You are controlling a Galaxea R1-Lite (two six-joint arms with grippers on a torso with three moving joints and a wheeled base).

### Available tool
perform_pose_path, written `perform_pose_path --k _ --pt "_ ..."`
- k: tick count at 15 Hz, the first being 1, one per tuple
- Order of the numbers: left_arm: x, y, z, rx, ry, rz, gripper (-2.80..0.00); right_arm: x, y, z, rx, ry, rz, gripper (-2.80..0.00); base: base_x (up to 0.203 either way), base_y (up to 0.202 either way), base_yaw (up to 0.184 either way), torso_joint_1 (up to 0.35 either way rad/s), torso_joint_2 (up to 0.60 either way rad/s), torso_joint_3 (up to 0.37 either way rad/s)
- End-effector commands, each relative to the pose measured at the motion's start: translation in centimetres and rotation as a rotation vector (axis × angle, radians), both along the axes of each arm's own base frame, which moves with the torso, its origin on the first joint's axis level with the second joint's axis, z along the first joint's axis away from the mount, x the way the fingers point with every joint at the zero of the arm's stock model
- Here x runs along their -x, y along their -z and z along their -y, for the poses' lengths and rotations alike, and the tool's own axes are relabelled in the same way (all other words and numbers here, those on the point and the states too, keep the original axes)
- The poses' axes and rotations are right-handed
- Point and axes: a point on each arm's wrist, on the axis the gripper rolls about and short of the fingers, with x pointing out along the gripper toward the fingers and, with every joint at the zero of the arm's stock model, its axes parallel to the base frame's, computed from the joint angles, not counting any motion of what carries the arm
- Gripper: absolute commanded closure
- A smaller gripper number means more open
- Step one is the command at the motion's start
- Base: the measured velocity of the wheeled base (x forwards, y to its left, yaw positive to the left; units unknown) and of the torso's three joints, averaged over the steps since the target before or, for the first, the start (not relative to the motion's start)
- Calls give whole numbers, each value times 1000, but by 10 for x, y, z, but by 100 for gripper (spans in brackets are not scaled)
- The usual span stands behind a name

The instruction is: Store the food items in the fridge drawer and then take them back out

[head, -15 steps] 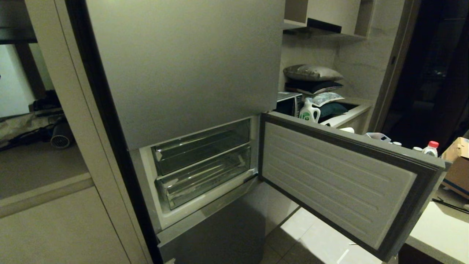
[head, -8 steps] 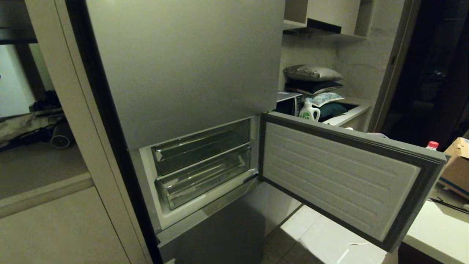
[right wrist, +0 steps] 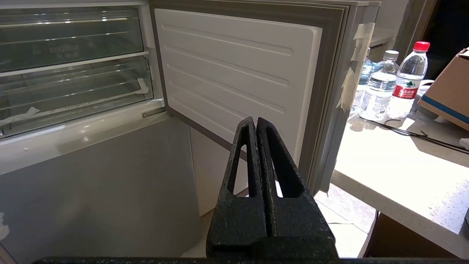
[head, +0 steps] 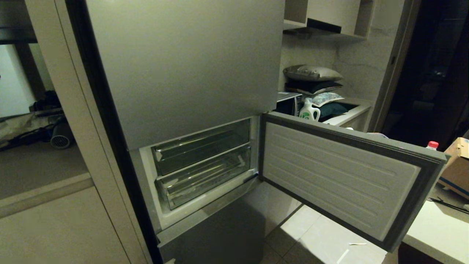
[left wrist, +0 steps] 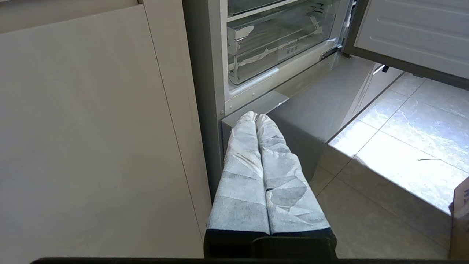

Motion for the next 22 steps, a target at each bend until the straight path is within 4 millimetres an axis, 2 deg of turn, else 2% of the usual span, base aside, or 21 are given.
perform_pose_path --k 1,6,22 --pt "0 0 0 0 -1 -5 0 -2 8 0 1 0 -29 0 0 0 0 0 0 0" --pt "0 0 0 0 -1 -5 0 -2 8 0 1 0 -29 0 1 -1 46 1 2 1" --pt "0 0 0 0 -1 -5 0 -2 8 0 1 0 -29 0 1 -9 174 3 3 2"
